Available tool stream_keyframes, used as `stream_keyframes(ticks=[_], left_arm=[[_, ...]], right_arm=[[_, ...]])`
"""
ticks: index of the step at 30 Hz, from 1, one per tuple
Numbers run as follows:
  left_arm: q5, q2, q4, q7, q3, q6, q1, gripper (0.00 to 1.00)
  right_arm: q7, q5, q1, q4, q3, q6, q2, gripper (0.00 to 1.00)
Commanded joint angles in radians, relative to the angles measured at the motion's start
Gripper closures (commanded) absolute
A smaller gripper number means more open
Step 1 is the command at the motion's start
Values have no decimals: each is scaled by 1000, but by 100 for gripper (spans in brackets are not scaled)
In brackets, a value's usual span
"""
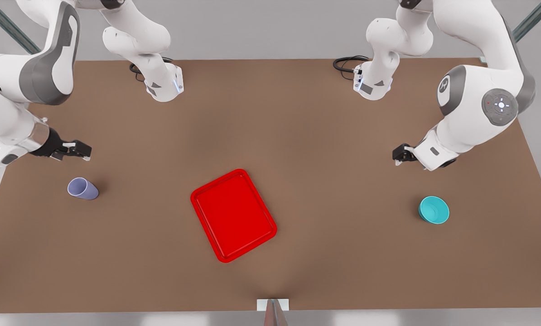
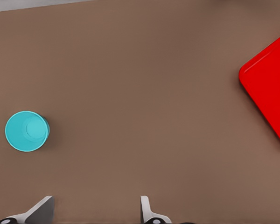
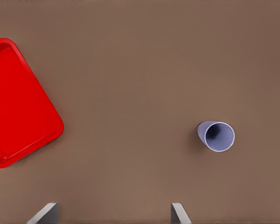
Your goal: Place the bowl on the tray with the left arm and the cup on the tray with the right arm
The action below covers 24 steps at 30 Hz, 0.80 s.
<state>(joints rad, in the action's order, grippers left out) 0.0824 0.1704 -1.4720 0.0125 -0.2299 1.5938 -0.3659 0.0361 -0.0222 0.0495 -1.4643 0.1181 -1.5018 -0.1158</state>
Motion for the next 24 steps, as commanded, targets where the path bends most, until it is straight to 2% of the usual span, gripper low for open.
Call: stream_keyframes(ticks=[1,3,4,5,9,14,21,22,23,24], left_arm=[[-27,1,1,3,0,0,1,0],[-21,60,5,-5,-11,-44,22,0],[0,100,5,4,-16,-43,79,0],[157,164,4,67,-16,-11,215,0],[321,389,-5,512,-16,204,439,0],[418,535,-5,544,-17,319,516,0],[430,623,-5,541,-17,376,538,0],[430,627,-7,538,-17,388,538,3],[428,632,-36,537,-16,443,538,31],[427,632,-41,535,-16,449,538,48]], right_arm=[[-1,1,-2,1,0,0,-2,0],[-2,1,-2,7,2,-2,-10,0],[-7,-1,-2,7,2,-2,-16,0],[-7,1,-2,7,2,-6,-18,0],[-7,1,1,6,0,-14,-36,0],[-5,1,-2,1,0,-17,-42,0],[-5,1,-2,-1,0,-28,-54,0],[-5,1,-2,-1,0,-28,-56,0],[-5,1,-2,1,0,-28,-61,0],[-5,1,-2,1,0,-29,-62,0]])
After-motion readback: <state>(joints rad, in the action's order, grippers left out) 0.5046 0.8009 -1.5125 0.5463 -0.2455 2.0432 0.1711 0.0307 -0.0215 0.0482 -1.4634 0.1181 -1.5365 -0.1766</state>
